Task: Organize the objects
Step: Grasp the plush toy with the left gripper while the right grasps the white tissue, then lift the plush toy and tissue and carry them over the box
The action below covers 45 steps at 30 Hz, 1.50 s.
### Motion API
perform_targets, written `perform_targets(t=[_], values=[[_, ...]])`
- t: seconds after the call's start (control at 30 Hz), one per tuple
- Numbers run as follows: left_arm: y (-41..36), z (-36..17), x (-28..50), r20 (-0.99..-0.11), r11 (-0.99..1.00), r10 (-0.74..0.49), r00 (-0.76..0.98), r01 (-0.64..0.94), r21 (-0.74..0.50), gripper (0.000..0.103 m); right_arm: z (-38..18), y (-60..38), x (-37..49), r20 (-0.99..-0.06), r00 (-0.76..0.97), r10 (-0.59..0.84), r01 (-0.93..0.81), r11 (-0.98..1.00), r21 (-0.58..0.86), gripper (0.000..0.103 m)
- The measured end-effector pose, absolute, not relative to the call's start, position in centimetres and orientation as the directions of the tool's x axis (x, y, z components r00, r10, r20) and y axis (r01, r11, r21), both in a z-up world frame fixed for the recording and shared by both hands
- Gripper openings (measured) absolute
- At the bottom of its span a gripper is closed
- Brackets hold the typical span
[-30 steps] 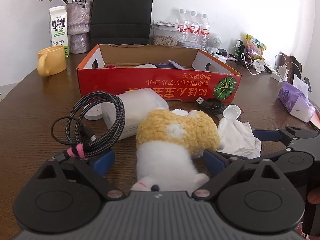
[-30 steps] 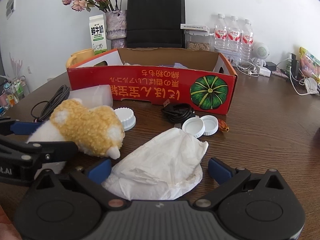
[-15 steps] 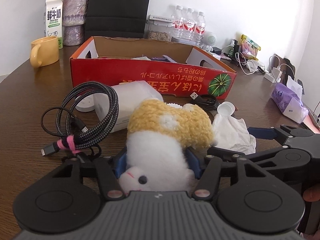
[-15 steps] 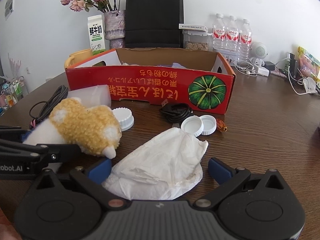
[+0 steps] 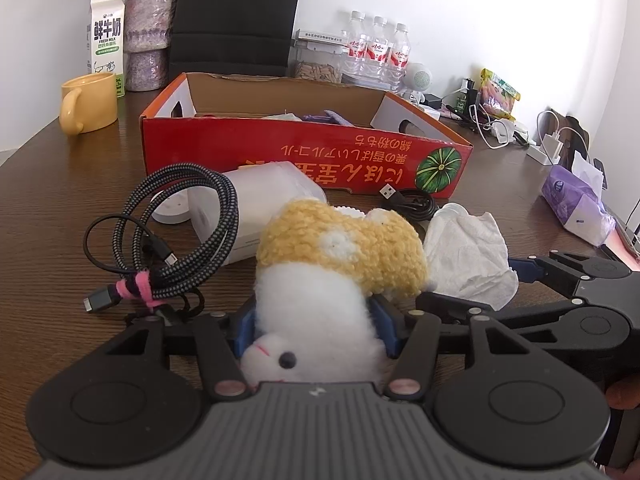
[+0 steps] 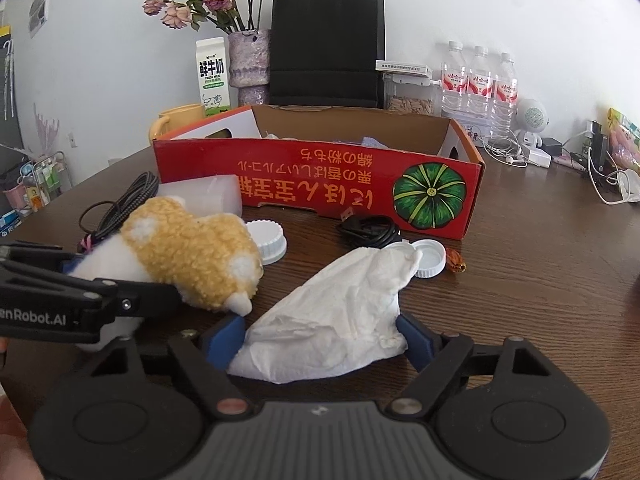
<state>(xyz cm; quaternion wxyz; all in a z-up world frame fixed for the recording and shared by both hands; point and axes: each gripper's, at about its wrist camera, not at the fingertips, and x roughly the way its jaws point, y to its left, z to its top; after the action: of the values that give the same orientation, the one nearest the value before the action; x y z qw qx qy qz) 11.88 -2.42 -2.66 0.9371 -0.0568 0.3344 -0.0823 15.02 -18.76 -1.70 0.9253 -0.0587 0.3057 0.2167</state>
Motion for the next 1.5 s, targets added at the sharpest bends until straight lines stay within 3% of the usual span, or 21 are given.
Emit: perform_targets(t=[0.37, 1.03, 1.5], values=[[-2.4, -2.0, 11.4, -0.599, 0.980, -0.194, 0.777, 0.122, -0.158, 0.058, -1.6, -19.3, 14.2, -0.561, 0.731, 0.389, -0.443, 0.895, 0.043, 0.057], [-2.0, 1.2, 10.9, -0.516, 0.979, -0.196, 0.834, 0.137, -0.151, 0.058, 1.2, -20.1, 13.7, -0.468, 0.779, 0.417, -0.444, 0.894, 0.058, 0.054], [-1.7, 5.0, 15.0, -0.436, 0.980, -0.189, 0.880, 0.139, -0.145, 0.058, 4.6, -19.7, 17.9, -0.382, 0.815, 0.435, -0.450, 0.891, 0.052, 0.054]])
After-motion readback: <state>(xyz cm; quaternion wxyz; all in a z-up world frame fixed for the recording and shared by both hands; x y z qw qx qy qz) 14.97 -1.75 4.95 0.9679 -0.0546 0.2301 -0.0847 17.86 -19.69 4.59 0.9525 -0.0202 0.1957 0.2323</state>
